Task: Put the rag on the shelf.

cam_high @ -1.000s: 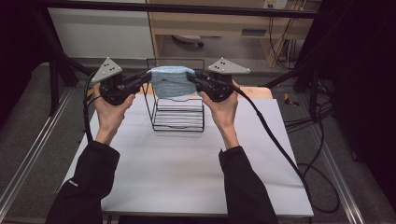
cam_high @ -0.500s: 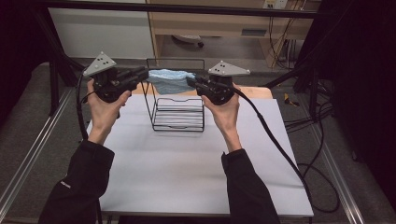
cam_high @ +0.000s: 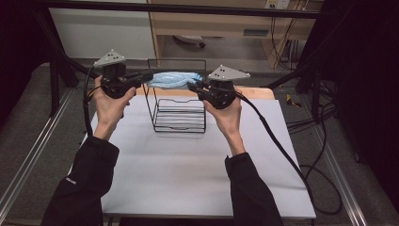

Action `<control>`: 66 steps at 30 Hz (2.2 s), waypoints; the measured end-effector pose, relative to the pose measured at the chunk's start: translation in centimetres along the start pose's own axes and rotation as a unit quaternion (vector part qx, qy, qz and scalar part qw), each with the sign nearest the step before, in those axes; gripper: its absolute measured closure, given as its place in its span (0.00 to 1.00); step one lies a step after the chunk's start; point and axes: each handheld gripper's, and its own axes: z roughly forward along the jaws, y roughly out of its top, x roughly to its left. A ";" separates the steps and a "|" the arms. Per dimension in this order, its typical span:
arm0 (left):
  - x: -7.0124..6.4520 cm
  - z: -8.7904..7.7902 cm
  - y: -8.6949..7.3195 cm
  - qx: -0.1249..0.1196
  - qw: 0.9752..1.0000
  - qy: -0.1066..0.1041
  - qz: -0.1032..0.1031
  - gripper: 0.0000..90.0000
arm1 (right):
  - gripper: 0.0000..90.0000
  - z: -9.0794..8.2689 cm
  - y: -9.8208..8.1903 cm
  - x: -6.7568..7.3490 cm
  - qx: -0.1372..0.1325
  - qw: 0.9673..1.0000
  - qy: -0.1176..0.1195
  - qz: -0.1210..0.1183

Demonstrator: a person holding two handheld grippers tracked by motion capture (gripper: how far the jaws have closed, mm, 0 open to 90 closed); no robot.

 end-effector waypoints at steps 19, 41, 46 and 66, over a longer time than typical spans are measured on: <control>-0.6 1.3 -2.1 0.048 0.998 -0.006 0.037 1.00 | 0.60 -0.8 0.7 0.0 -0.009 1.000 0.010 0.027; -0.3 2.0 -3.5 0.062 0.996 0.007 0.058 1.00 | 0.99 0.1 -1.1 -0.8 0.060 0.996 0.025 0.063; -0.2 2.2 -3.6 0.062 0.996 0.010 0.059 1.00 | 0.99 0.4 -2.3 -1.2 0.059 0.996 0.015 0.060; -0.4 1.8 -3.5 0.049 0.997 0.012 0.055 0.94 | 0.86 0.1 -2.4 -1.0 0.050 0.998 0.008 0.046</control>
